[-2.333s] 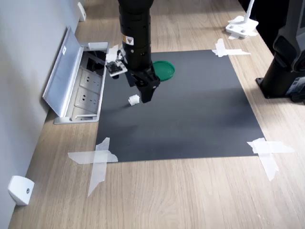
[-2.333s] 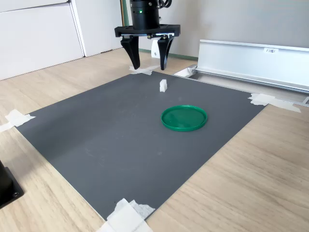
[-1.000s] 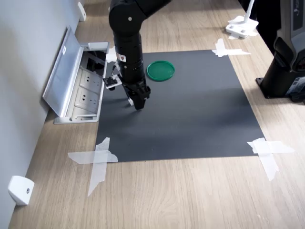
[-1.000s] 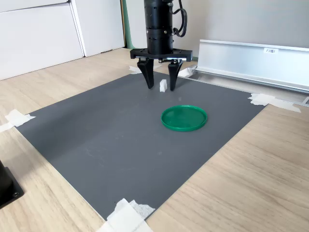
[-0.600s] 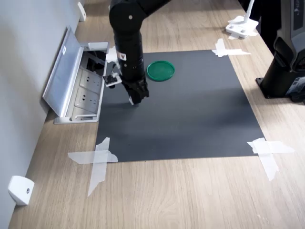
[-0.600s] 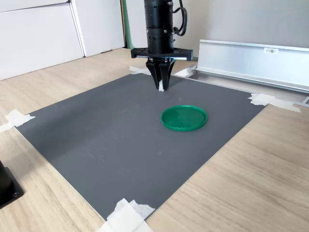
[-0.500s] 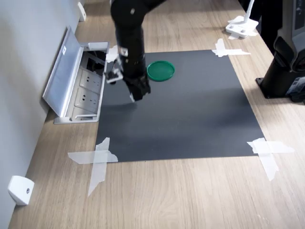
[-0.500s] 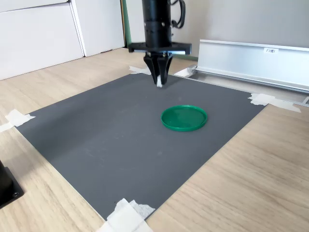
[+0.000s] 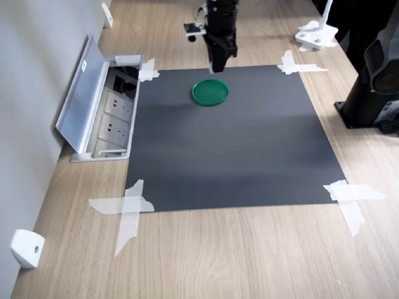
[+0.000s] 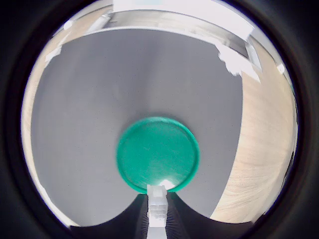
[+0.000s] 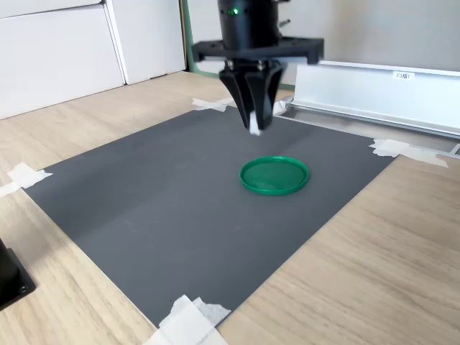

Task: Grasp a white terminal and put it on the green lid.

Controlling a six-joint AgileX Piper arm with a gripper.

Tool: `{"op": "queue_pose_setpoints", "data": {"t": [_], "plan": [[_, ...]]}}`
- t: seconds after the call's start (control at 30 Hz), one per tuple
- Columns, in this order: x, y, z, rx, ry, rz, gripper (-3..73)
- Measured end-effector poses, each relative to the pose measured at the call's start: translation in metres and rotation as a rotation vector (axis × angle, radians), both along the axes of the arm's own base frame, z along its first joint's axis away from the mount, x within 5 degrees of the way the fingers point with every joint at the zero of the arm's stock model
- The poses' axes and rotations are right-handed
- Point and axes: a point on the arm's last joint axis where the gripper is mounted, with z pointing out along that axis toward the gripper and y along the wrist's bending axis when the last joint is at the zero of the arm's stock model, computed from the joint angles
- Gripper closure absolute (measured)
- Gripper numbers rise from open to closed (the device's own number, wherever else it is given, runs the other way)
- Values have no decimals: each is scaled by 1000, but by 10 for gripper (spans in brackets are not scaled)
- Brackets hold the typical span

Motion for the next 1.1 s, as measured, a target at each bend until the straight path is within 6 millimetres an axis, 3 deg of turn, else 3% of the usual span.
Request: {"op": "queue_pose_setpoints", "data": {"t": [0.37,0.8,0.93,1.1], "plan": [[12,-5,-45,65,9,6,613],[18,-7,-55,54,-7,31,591],[18,-8,-56,48,-2,46,482],[17,-8,-58,46,14,58,207]]}}
